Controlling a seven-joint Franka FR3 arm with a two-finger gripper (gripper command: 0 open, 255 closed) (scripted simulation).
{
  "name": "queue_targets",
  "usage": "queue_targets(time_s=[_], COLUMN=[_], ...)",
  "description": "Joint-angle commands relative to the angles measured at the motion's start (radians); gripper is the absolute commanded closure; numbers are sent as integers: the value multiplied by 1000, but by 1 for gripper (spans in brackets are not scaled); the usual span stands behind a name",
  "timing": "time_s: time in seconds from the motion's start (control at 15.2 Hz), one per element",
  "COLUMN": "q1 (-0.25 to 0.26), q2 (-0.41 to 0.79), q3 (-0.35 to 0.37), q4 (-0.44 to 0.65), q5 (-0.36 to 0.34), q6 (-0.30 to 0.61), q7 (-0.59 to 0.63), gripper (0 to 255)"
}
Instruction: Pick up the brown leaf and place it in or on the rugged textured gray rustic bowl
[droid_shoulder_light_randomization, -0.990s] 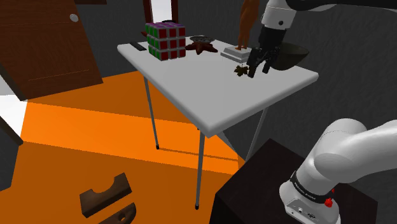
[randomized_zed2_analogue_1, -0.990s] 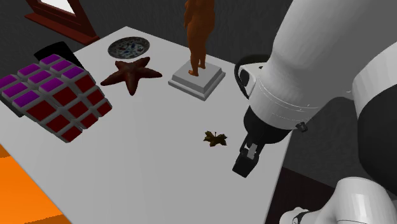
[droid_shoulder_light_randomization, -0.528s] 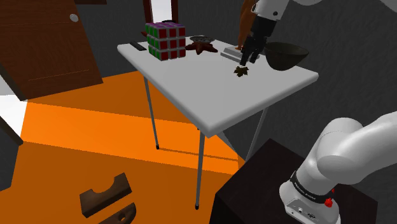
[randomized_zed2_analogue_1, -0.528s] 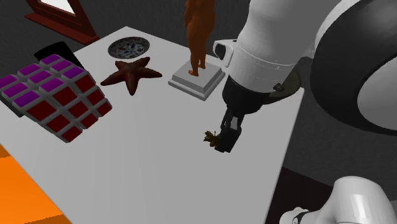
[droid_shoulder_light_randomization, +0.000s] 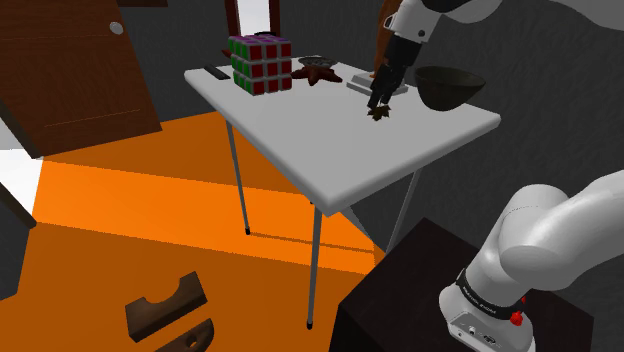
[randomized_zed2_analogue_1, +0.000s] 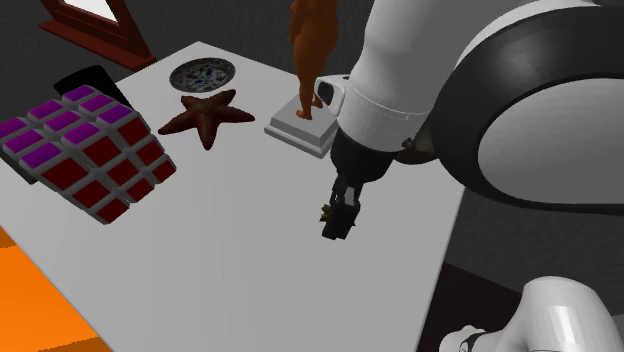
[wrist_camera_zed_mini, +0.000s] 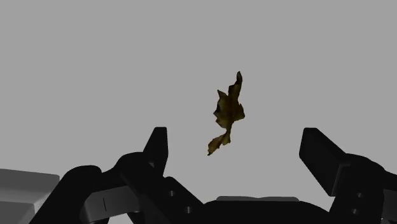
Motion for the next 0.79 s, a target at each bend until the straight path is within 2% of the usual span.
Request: queue_targets(time_s=[0.0, 0.46, 0.53, 0.73], q1=[0, 0, 0, 0], q2=[-2, -2, -2, -2], q3=[0, 0, 0, 0], q4=[-25, -25, -25, -24], q5=[0, 0, 0, 0], q6=[23, 23, 23, 23], q7=[-2, -2, -2, -2], gripper=[0, 0, 255, 255])
